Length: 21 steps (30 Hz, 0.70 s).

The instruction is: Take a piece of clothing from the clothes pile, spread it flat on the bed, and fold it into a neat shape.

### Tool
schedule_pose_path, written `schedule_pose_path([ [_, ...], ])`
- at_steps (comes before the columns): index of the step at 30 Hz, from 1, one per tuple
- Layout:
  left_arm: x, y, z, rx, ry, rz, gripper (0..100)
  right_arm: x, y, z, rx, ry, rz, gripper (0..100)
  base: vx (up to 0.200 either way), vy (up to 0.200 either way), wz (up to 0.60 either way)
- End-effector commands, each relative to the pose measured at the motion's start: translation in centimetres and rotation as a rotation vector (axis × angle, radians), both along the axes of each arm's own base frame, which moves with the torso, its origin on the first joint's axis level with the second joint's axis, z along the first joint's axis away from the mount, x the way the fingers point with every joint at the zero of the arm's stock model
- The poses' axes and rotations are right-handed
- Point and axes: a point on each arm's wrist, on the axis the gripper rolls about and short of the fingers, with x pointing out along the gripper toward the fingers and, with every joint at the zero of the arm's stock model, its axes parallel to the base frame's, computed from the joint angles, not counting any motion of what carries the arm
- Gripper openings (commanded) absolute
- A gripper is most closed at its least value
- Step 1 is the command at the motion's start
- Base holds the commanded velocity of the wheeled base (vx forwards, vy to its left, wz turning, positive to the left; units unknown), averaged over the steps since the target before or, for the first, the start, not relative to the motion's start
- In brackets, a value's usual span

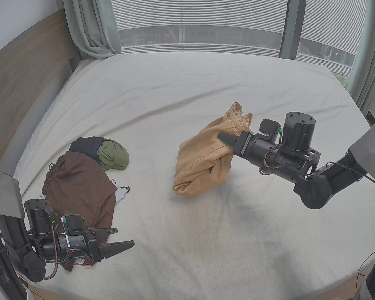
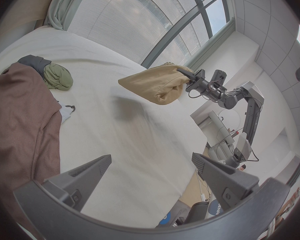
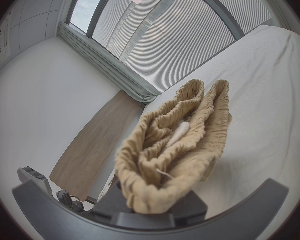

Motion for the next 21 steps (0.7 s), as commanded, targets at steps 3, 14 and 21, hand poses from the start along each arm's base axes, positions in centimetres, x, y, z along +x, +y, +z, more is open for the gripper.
schedule_pose_path([
  [3, -0.4, 0.1, -0.2, 0.002, 0.019, 0.0, 100, 1.6, 0.4, -1.5, -0.014, 0.027, -0.004, 0, 0.0, 0.0, 0.0],
  [14, -0.4, 0.1, -0.2, 0.001, 0.019, -0.001, 100, 3.4, 1.3, -1.8, -0.013, 0.029, -0.002, 0, 0.0, 0.0, 0.0],
  [21, -0.4, 0.1, -0.1, 0.001, 0.017, -0.001, 100, 4.6, 1.8, -1.1, 0.0, 0.007, -0.004, 0, 0.0, 0.0, 0.0],
])
